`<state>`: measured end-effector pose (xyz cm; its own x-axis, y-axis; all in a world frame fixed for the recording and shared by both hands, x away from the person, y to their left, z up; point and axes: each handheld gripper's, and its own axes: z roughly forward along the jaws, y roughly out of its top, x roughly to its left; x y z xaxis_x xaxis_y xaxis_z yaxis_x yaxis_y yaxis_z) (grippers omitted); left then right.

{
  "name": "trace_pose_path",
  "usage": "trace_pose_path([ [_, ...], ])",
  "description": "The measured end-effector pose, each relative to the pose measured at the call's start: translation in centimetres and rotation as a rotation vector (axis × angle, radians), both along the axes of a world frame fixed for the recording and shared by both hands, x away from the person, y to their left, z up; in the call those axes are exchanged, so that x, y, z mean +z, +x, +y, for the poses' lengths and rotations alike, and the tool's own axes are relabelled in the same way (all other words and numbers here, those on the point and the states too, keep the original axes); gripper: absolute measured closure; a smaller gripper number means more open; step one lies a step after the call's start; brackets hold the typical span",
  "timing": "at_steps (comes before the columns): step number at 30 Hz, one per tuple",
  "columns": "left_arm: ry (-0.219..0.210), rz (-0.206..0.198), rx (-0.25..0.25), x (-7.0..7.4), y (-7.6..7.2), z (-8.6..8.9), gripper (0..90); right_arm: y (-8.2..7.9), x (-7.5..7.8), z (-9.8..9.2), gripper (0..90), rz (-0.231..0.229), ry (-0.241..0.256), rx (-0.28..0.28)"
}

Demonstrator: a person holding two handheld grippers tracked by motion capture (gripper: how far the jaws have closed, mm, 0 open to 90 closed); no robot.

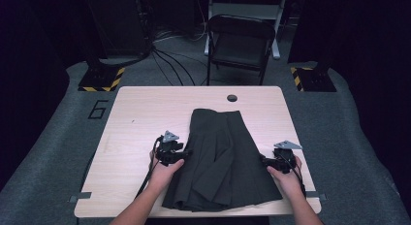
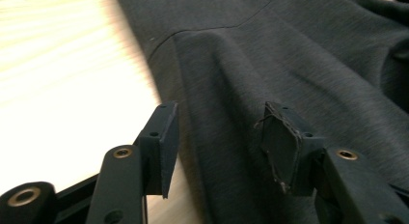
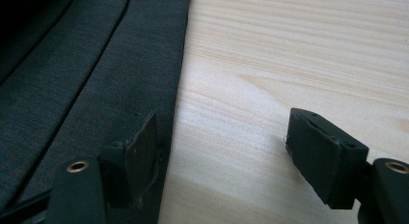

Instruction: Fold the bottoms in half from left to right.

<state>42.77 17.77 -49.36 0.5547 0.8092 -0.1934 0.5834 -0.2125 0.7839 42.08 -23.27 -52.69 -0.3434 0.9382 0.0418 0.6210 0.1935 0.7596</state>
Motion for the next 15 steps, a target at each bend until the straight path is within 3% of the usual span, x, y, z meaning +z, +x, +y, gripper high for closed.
trace_pose_path([
  [5,0.004,0.010,-0.009,-0.4,0.2,-0.9,43.1,0.0,0.0,0.0,26.3,0.000,-0.001,0.001],
  [10,0.064,0.013,-0.017,-1.1,0.4,-1.4,41.4,0.0,0.0,0.0,27.2,-0.003,-0.001,-0.003],
  [15,0.070,0.011,-0.003,-1.7,0.4,-1.8,39.6,-0.1,0.1,0.0,28.7,0.000,-0.005,0.002],
])
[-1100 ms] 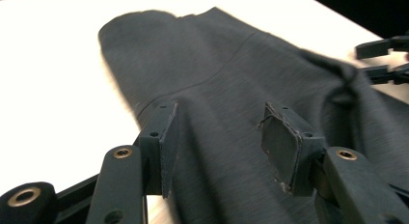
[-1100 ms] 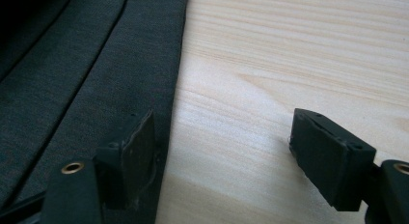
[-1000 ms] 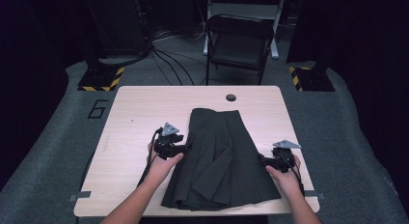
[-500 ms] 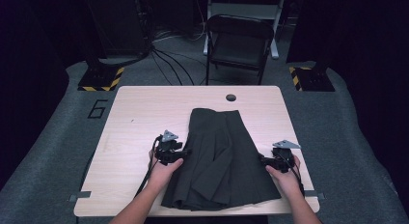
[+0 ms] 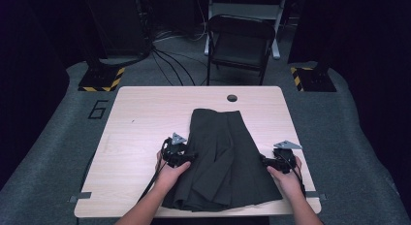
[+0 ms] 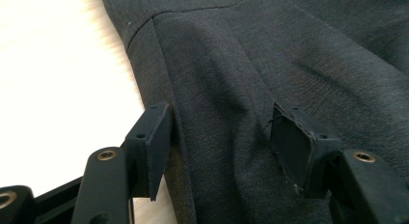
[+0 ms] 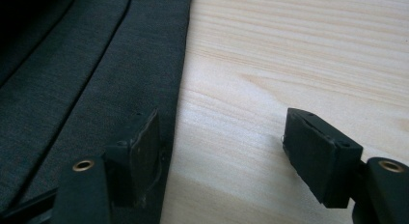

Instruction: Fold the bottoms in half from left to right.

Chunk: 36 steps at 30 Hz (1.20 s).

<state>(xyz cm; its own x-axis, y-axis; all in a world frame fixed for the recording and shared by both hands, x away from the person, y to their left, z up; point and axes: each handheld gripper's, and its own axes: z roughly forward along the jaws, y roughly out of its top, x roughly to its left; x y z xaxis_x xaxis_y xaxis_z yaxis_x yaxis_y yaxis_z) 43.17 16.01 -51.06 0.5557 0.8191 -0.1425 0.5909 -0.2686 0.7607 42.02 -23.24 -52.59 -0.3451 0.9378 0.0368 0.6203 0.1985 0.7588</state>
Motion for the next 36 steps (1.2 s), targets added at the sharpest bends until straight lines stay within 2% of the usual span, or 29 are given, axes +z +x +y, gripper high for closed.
trace_pose_path([
  [2,-0.004,-0.001,-0.001,-0.1,0.0,0.0,39.5,0.0,0.0,0.0,29.2,0.000,-0.002,0.001],
  [3,0.011,-0.004,-0.010,-0.2,0.0,0.0,39.6,0.0,0.1,0.0,30.1,-0.004,-0.011,0.008],
  [7,0.008,-0.001,-0.001,-0.5,0.0,-0.1,40.9,0.0,0.3,0.2,30.2,-0.004,-0.015,0.009],
  [8,0.012,0.009,-0.002,-0.7,0.1,-0.1,42.1,0.0,0.5,0.4,30.2,-0.009,-0.022,0.014],
  [12,-0.001,0.015,0.002,-1.1,0.2,-0.2,43.1,-0.2,0.7,0.7,30.2,-0.010,-0.023,0.016],
  [15,0.004,-0.012,0.003,-1.3,0.1,-0.4,45.1,-0.2,0.9,0.9,30.2,-0.017,-0.029,0.026],
  [20,-0.014,-0.032,-0.014,-1.5,-0.1,-0.5,57.0,-0.2,1.0,1.1,30.2,-0.023,-0.025,0.027],
  [24,-0.012,-0.051,-0.023,-1.6,-0.3,-0.8,66.5,-0.2,1.0,1.1,30.4,-0.024,-0.027,0.030],
  [26,-0.009,-0.053,-0.025,-1.5,-0.3,-0.8,68.7,-0.2,1.0,1.1,30.4,-0.021,-0.027,0.030],
  [27,0.002,-0.053,-0.030,-1.3,-0.3,-0.7,73.4,-0.1,1.0,1.2,30.7,-0.018,-0.030,0.035],
  [29,-0.002,-0.056,-0.024,-1.3,-0.3,-0.6,76.9,-0.1,0.9,1.2,31.3,-0.010,-0.026,0.038],
  [33,0.008,-0.055,-0.014,-1.0,-0.2,-0.5,79.8,-0.2,0.8,1.5,36.2,0.008,-0.022,0.063],
  [36,0.008,-0.054,-0.016,-0.9,-0.2,-0.5,80.3,-0.3,0.8,1.8,40.1,0.003,-0.022,0.081],
])
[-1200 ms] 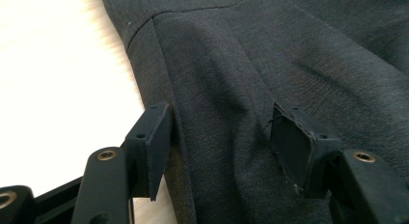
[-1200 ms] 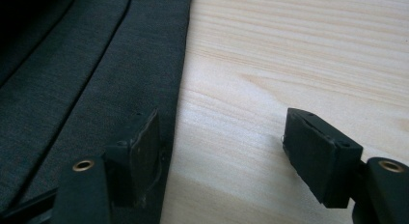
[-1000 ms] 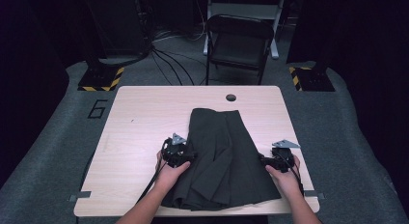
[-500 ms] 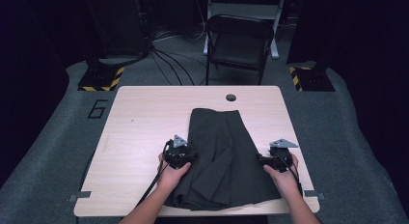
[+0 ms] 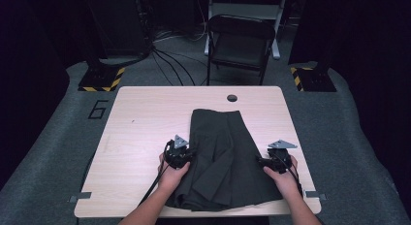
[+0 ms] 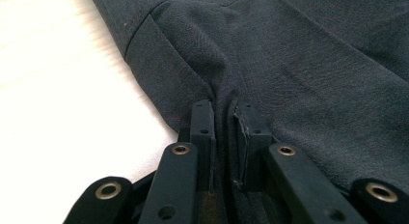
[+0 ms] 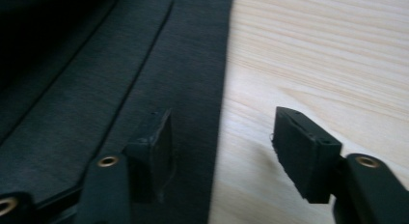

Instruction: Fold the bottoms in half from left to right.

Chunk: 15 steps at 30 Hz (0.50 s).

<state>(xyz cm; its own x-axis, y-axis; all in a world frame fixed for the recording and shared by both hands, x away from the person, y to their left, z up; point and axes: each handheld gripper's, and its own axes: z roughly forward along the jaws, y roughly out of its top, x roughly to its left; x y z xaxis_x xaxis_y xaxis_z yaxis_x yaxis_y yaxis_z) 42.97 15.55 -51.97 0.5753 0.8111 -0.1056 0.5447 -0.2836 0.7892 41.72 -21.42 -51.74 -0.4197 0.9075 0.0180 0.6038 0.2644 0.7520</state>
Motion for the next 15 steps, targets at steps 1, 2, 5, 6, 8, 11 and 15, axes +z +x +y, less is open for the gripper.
trace_pose_path([
  [1,0.006,0.002,0.001,0.1,0.1,0.1,80.6,-0.1,0.0,0.4,42.4,0.013,-0.012,0.012],
  [2,-0.005,0.008,0.004,0.2,0.1,0.2,80.6,-0.1,-0.1,0.6,42.7,0.020,-0.019,0.013],
  [5,-0.005,0.008,0.001,0.4,0.1,0.4,80.9,-0.1,-0.2,1.2,46.1,0.020,-0.027,0.036],
  [6,-0.011,0.009,0.000,0.5,0.1,0.5,80.9,-0.2,-0.1,1.5,48.0,0.019,-0.035,0.038],
  [8,-0.005,0.010,-0.005,0.7,0.2,0.7,81.0,-0.2,0.0,1.9,53.3,0.029,-0.038,0.031],
  [11,-0.008,0.014,-0.006,0.7,0.2,0.7,81.0,-0.1,0.1,2.0,61.1,0.037,-0.034,0.040],
  [15,0.008,0.018,-0.011,1.0,0.3,1.2,81.1,-0.2,0.2,2.4,80.1,0.051,-0.020,0.064],
])
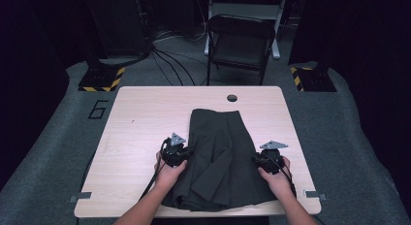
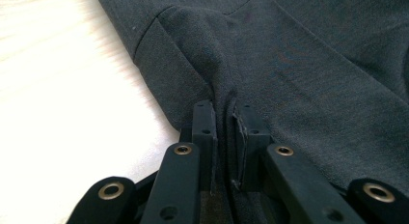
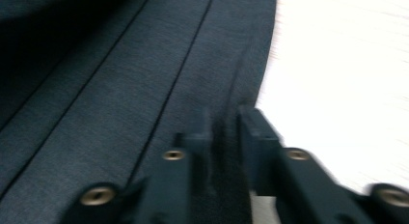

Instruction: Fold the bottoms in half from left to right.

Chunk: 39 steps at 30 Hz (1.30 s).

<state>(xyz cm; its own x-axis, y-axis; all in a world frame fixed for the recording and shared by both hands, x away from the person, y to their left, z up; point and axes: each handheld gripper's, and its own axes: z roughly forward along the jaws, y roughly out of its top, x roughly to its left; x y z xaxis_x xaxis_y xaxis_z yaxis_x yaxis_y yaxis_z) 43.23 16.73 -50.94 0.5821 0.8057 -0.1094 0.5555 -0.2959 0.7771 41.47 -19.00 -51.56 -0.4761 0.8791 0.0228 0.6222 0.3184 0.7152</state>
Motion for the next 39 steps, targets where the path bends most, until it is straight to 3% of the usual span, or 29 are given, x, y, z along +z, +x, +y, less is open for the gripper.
trace_pose_path([
  [1,-0.016,0.003,0.012,0.0,0.0,0.0,81.2,0.0,0.0,0.1,84.3,0.001,0.002,0.014],
  [3,-0.008,0.000,0.013,0.3,0.0,0.4,81.2,-0.1,0.2,0.5,88.7,0.005,0.006,0.030],
  [5,-0.005,-0.002,0.015,0.6,0.0,0.7,81.2,-0.1,0.3,0.7,89.1,0.011,0.014,0.034],
  [8,0.016,-0.005,0.019,1.4,-0.1,2.2,81.3,-0.1,1.1,1.6,89.6,0.036,0.031,0.089],
  [11,0.028,0.001,0.031,1.9,-0.2,3.4,81.3,-0.1,1.4,2.7,89.6,0.038,0.011,0.131],
  [16,0.063,0.011,0.040,2.1,-0.4,5.9,81.3,0.4,1.7,5.0,89.6,0.028,0.046,0.153],
  [18,0.083,0.011,0.047,2.1,-0.4,6.9,81.2,0.5,1.7,5.9,89.5,0.047,0.058,0.159],
  [20,0.064,0.011,0.060,1.8,-0.4,7.8,81.1,0.6,1.4,6.7,88.6,0.047,0.063,0.166],
  [22,0.053,0.023,0.069,1.7,-0.4,8.4,80.9,0.5,1.3,7.6,78.6,0.042,0.067,0.154],
  [23,0.034,0.005,0.093,1.3,-0.5,9.0,80.8,0.5,1.4,8.0,69.8,0.033,0.063,0.148],
  [25,0.024,0.002,0.113,0.7,-0.7,9.7,80.4,0.4,1.6,8.7,61.4,0.008,0.048,0.148],
  [27,0.010,0.007,0.117,0.6,-0.8,9.9,74.2,0.2,2.0,9.7,54.0,-0.007,0.049,0.158],
  [28,-0.018,0.016,0.140,0.7,-0.9,10.3,69.0,0.2,2.3,10.3,51.8,-0.020,0.039,0.171],
  [30,-0.032,0.003,0.154,1.2,-1.0,10.8,64.3,0.2,2.9,11.2,48.2,-0.043,0.041,0.184],
  [39,-0.009,-0.011,0.179,3.0,-2.2,12.3,53.1,0.6,6.1,15.0,41.5,-0.124,0.086,0.228],
])
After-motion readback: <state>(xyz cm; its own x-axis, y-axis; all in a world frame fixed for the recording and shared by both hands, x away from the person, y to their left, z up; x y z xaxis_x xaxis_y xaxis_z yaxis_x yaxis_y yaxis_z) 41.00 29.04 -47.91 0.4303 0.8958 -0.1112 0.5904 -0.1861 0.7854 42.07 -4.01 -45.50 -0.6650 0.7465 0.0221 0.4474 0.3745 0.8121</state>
